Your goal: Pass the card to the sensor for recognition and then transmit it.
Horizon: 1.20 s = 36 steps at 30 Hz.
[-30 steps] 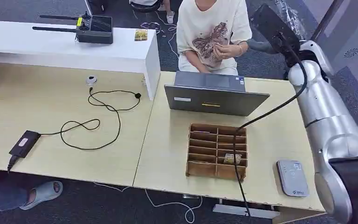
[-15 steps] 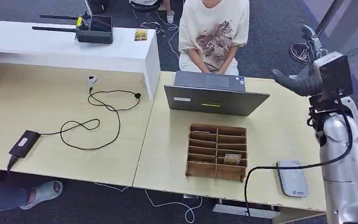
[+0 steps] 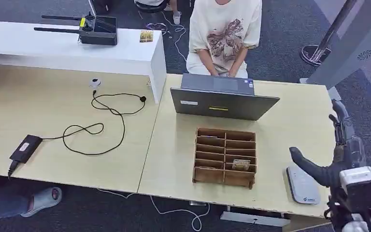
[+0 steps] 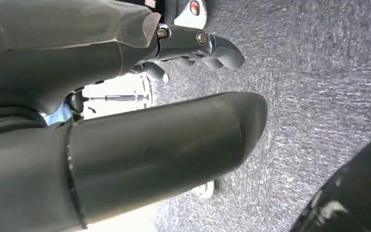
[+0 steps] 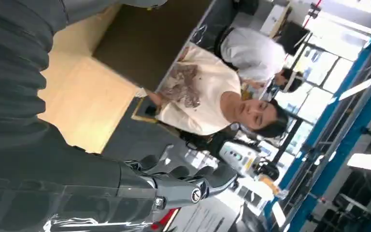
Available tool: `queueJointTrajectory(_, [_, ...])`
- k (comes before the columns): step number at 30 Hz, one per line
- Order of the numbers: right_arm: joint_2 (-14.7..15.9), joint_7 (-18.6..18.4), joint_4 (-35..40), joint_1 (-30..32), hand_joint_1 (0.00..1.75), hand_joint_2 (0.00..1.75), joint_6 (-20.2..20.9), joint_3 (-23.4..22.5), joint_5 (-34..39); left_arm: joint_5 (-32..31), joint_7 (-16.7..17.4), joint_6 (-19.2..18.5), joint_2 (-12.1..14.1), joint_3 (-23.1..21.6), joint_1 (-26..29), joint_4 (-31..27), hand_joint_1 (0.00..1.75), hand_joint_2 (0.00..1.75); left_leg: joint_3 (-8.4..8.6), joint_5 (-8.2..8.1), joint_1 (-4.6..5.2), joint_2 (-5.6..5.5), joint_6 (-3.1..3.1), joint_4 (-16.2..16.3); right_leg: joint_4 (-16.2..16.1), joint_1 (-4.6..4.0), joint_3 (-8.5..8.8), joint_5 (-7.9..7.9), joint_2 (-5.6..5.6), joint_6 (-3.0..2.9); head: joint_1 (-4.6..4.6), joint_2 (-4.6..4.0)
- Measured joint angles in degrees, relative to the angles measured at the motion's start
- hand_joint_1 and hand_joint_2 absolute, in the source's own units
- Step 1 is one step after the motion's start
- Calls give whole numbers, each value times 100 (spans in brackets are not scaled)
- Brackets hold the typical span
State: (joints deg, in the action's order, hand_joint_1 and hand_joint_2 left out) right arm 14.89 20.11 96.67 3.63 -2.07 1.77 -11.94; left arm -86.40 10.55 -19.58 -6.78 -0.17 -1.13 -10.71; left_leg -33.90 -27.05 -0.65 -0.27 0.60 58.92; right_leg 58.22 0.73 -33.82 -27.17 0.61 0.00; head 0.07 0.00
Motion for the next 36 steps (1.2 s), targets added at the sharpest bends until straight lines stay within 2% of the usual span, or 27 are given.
queueJointTrajectory(3, [-285, -231, 261, 452, 0, 175, -577, 151, -810, -4, 59, 4, -9, 0, -1, 0, 0, 0, 2, 0, -1, 4, 1, -1, 1, -1, -1, -3, -4, -5, -2, 0])
queueJointTrajectory(5, [-447, -578, 317, 665, 0, 175, -1213, 261, -1851, -4, 118, -4, -22, 0, -3, 0, 0, 0, 2, 0, -1, 5, 2, -2, 2, -1, -1, -4, -7, -6, 2, 2])
queueJointTrajectory(6, [-514, -847, 307, 732, 0, 175, -1588, 358, -2787, 0, 173, -22, -42, 2, -4, 0, 0, 0, 3, -2, 0, 7, 4, -2, 2, 0, -2, -4, -10, -6, 2, 0])
queueJointTrajectory(8, [-584, -1088, 252, 794, 0, 175, -1937, 574, -3973, 2, 236, -35, -63, 2, -7, 0, 0, 0, 6, -2, 0, 18, 4, -2, 2, 0, -1, -3, -16, -6, 4, 0])
queueJointTrajectory(12, [-648, -1583, -57, 747, 0, 175, -2174, 997, -4644, 2, 250, 11, -98, 7, -8, 0, 0, 0, 9, -2, 0, 22, 4, -2, 2, 1, 2, -2, -20, -6, 4, 2])
queueJointTrajectory(13, [-650, -1747, -151, 733, 9, 175, -2242, 1107, -4795, -2, 228, 74, -98, 7, 1, 0, 0, 0, 9, -2, 1, 22, 4, -2, 2, 1, 2, -2, -20, -6, 0, 0])
queueJointTrajectory(14, [-650, -1918, -212, 721, 10, 175, -2298, 1185, -4929, -7, 210, 118, -94, 7, 3, 0, 0, 0, 9, -2, 1, 21, 4, -1, 2, 1, 2, -2, -18, -6, 2, 2])
queueJointTrajectory(15, [-648, -2132, -271, 719, 28, 175, -2322, 1255, -5084, -11, 191, 164, -90, 7, 6, 0, 0, 0, 9, -2, 1, 20, 4, -1, 2, 1, 2, -2, -17, -6, 2, 0])
queueJointTrajectory(18, [-615, -2567, -330, 763, 28, 175, -2228, 1395, -5392, -20, 125, 219, -63, 7, 22, 0, 0, 0, 9, -2, 1, 21, 4, -1, 2, 1, 1, -2, -18, -6, 2, 0])
queueJointTrajectory(19, [-597, -2617, -330, 795, 66, 175, -2180, 1436, -5365, -24, 121, 227, -41, 7, 27, 0, 0, 0, 9, -2, 1, 21, 4, -1, 2, 1, 1, -2, -18, -6, 2, 0])
queueJointTrajectory(20, [-591, -2651, -330, 822, 65, 175, -2141, 1484, -5315, -26, 108, 247, -33, 7, 31, 0, 0, 0, 8, -2, 1, 21, 4, -1, 2, 1, 1, -3, -18, -6, 2, 0])
queueJointTrajectory(21, [-584, -2667, -330, 840, 99, 175, -2134, 1517, -5280, -26, 94, 269, -17, 7, 35, 0, 0, 0, 8, -3, 1, 21, 5, -2, 2, 1, 0, -3, -18, -6, 2, 2])
queueJointTrajectory(22, [-580, -2742, -330, 848, 143, 175, -2095, 1557, -5322, -26, 68, 295, -2, 7, 38, 0, 0, 0, 8, -4, 1, 21, 7, -2, 2, 1, 0, -3, -19, -6, 2, 2])
queueJointTrajectory(24, [-567, -2895, -330, 849, 148, 175, -2014, 1598, -5438, -28, 55, 319, 20, 7, 41, 0, 0, 0, 8, -4, 1, 22, 7, -2, 2, 1, -1, -4, -19, -7, 2, 0])
queueJointTrajectory(27, [-562, -3056, -347, 844, 143, 175, -1924, 1650, -5595, -33, 20, 317, 50, 4, 51, 0, 0, 0, 8, -4, 0, 21, 7, -2, 2, 0, -1, -4, -19, -7, 2, 2])
queueJointTrajectory(30, [-562, -3093, -369, 844, 154, 175, -1907, 1679, -5665, -35, 24, 269, 66, 4, 56, 0, 0, 0, 8, -4, 0, 22, 7, -2, 2, 1, -1, -4, -19, -7, 2, 0])
queueJointTrajectory(32, [-562, -3093, -395, 836, 148, 175, -1841, 1729, -5734, -35, 33, 219, 66, 4, 55, 0, 0, 0, 8, -4, 0, 22, 7, -2, 2, 1, 0, -4, -19, -7, 2, 0])
queueJointTrajectory(33, [-562, -3091, -419, 826, 136, 175, -1811, 1760, -5776, -35, 33, 210, 68, 4, 55, 0, 0, 0, 8, -4, 0, 22, 7, -2, 2, 1, 1, -4, -19, -7, 2, 0])
queueJointTrajectory(36, [-562, -3087, -602, 707, 140, 175, -1721, 1952, -5899, -37, 33, 205, 74, 0, 54, 0, 0, 0, 9, -4, 0, 23, 7, -2, 3, 1, 1, -4, -22, -7, 2, 2])
